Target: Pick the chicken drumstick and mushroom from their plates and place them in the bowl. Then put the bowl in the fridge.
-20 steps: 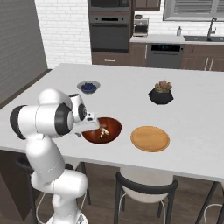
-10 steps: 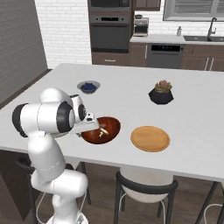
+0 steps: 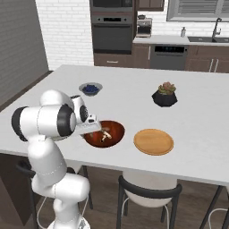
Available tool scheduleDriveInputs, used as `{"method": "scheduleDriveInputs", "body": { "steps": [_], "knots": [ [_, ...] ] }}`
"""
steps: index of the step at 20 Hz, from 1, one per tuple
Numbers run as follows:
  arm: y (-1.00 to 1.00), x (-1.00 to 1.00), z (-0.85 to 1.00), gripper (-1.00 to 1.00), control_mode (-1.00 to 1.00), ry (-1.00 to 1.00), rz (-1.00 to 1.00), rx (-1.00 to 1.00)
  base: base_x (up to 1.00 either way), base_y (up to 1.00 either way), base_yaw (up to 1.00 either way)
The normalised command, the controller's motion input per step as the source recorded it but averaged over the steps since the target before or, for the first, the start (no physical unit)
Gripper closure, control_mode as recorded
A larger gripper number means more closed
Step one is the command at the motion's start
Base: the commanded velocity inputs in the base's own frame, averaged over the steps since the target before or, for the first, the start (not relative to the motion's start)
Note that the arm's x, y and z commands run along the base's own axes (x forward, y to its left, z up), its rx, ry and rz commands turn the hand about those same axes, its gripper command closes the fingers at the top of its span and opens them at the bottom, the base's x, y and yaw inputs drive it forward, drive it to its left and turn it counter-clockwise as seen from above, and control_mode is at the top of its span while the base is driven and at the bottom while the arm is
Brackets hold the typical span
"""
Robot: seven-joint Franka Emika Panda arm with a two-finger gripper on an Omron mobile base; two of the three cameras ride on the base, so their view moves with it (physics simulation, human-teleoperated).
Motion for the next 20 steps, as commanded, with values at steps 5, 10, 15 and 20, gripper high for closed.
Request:
{"method": "scheduleDriveInputs", "body": {
  "steps": [5,10,15,20],
  "knots": [
    [-0.07,-0.22,0.54,1.00,-1.00,0.00,0.01,-0.06,0.00,0.00,0.00],
    [-0.10,-0.31,0.69,1.00,-1.00,0.00,0.05,-0.07,0.00,0.00,0.00],
    [-0.09,-0.46,0.74,1.00,-1.00,0.00,0.14,-0.06,0.00,0.00,0.00],
    [-0.26,-0.52,0.68,1.00,-1.00,-0.02,0.35,0.00,0.00,0.00,0.00]
  ]
}}
